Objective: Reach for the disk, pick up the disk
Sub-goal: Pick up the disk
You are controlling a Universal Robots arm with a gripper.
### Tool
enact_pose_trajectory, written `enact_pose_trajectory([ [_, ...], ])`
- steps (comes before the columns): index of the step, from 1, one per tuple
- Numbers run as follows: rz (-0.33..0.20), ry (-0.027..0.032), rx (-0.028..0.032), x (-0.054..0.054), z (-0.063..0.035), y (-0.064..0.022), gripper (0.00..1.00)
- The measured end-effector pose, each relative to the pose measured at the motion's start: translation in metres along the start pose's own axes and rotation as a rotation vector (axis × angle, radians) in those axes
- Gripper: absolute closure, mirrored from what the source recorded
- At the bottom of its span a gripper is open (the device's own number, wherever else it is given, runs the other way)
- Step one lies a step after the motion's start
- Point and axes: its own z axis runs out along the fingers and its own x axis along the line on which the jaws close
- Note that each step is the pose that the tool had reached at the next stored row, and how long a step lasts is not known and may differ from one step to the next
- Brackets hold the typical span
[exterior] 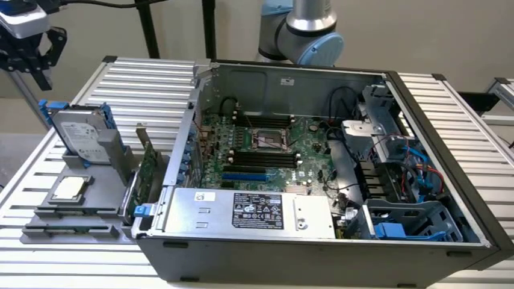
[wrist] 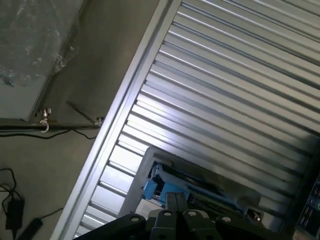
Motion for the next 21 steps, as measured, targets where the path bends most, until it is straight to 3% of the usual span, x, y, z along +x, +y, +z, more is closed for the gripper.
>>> enact_pose_trajectory([
  [10, -0.167, 0.0040, 0.0007, -0.0002, 0.0000, -0.0002, 0.89],
  [21, -0.273, 0.0001, 0.0021, -0.0040, -0.0001, -0.0033, 0.89],
])
